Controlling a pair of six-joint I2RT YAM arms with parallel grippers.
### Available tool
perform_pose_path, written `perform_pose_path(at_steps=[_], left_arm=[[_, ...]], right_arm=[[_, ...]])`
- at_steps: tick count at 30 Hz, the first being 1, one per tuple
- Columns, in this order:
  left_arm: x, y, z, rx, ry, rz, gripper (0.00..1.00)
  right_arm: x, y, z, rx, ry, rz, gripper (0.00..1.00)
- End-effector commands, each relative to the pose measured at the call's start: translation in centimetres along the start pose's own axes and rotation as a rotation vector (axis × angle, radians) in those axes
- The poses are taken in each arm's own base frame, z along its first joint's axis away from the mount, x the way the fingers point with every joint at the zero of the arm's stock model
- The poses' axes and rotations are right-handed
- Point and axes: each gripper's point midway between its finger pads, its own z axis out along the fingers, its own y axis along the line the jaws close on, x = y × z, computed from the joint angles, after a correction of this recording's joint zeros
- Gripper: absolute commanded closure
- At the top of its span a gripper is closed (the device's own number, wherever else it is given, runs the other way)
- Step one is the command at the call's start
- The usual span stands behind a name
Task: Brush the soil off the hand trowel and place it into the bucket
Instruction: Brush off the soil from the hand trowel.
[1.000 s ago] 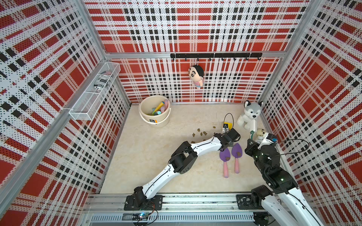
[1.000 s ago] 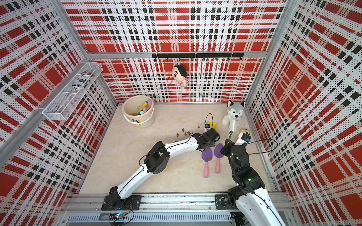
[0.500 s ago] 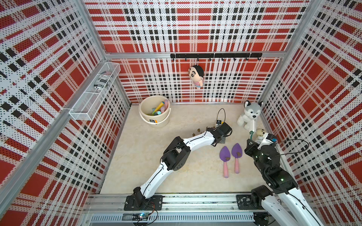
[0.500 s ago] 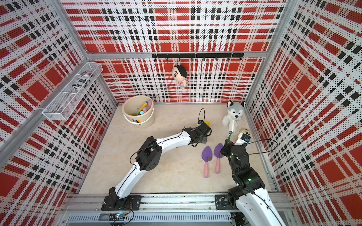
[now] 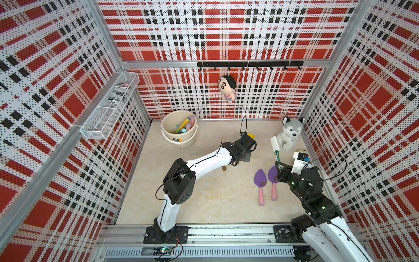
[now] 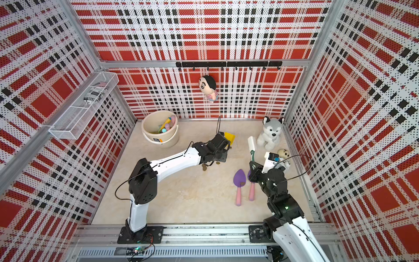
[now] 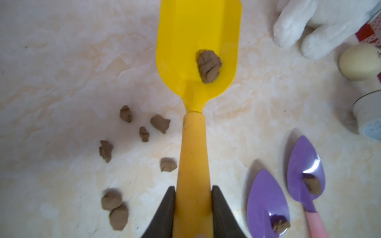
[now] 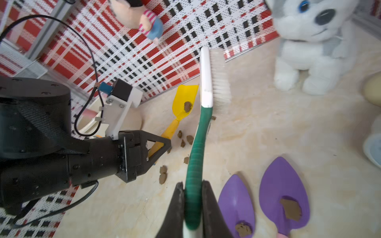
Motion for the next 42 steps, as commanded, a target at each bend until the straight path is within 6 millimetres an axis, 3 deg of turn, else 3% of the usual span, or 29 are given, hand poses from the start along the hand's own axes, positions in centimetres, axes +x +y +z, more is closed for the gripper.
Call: perform_pose_path(at_steps=[1,4,9,13,18,26,32,42], left_arm=[[0.4,2.9,-1.8,-0.029,-0.005,0.015,1.00],[1.5,5.2,-3.4,-0.058,-0.007,0.013,1.00],[3.1,7.2,-5.8,-0.065,-0.019,0.034,1.00],[4.3,9.0,-6.9,-0.084,-0.023,0.026,1.00],[5.3,10.5,-7.7,-0.079,-0.017,0.001,1.00],[6.3,8.6,-8.7,0.048,-0.012,0.063,1.00],[7.2,8.4,-8.7,0.037,-0.005,0.078,1.00],[7.5,8.7,-9.3,0.035,-0.017,0.068,1.00]], right_arm=[[-0.5,4.1,-0.4,-0.227,-0.011,-0.108,1.00],[0.6,6.4,-0.3,-0.366,0.045,-0.134,1.00],[2.9,9.7,0.2,-0.604,0.178,-0.121,1.00],[4.7,11.0,0.8,-0.731,0.294,-0.031,1.00],[6.4,11.2,2.0,-0.771,0.380,0.040,1.00],[9.0,11.8,4.5,-0.754,0.468,0.085,1.00],[10.2,10.5,7.2,-0.656,0.508,0.137,1.00],[11.6,8.0,9.1,-0.503,0.521,0.136,1.00]])
